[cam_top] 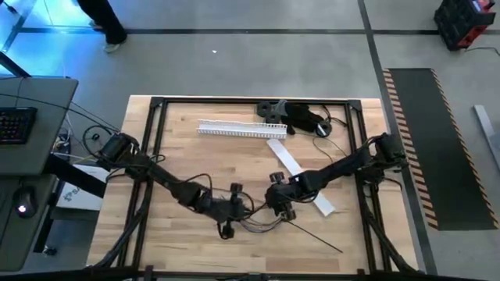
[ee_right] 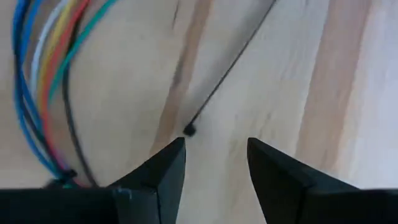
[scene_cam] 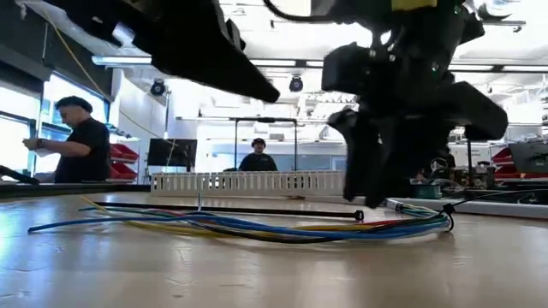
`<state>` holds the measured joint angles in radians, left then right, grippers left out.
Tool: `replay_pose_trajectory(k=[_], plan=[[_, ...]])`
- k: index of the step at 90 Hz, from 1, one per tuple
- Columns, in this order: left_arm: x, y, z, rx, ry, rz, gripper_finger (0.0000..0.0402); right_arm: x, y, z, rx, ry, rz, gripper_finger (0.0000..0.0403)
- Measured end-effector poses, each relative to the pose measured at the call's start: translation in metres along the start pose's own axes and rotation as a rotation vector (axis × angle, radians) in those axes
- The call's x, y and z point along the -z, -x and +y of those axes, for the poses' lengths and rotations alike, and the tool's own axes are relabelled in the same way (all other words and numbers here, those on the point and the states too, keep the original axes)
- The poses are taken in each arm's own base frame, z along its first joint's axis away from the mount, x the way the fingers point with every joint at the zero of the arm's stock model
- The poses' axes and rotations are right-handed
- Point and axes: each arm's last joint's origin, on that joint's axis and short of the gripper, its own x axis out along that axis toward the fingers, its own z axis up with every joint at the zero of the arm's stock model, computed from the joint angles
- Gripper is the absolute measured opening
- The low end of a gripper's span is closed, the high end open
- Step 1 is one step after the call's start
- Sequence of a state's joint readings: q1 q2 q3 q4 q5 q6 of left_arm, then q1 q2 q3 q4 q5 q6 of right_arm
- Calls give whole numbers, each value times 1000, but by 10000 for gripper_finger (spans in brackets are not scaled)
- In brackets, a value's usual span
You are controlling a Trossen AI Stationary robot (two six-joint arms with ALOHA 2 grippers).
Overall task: Ziptie cables
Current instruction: Wrap the wire cables with the black zip tie
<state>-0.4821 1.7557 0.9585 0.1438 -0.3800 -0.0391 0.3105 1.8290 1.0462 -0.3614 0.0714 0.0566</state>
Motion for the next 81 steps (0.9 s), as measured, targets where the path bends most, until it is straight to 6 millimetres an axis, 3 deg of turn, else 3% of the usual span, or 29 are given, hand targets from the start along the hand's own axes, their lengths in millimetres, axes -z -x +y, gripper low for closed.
replay_pose_trajectory(k=[17,45,59,81], plan=[[0,2,-5,1,18,0,0,16,-10,19,43,-204,-44,156],[4,1,-15,-30,3,-7,0,50,-25,38,142,-487,-339,156],[5,-1,-12,-56,6,-5,0,56,-27,34,146,-529,-377,151],[2,-5,-2,-79,31,-18,0,52,-37,35,167,-459,-369,127]])
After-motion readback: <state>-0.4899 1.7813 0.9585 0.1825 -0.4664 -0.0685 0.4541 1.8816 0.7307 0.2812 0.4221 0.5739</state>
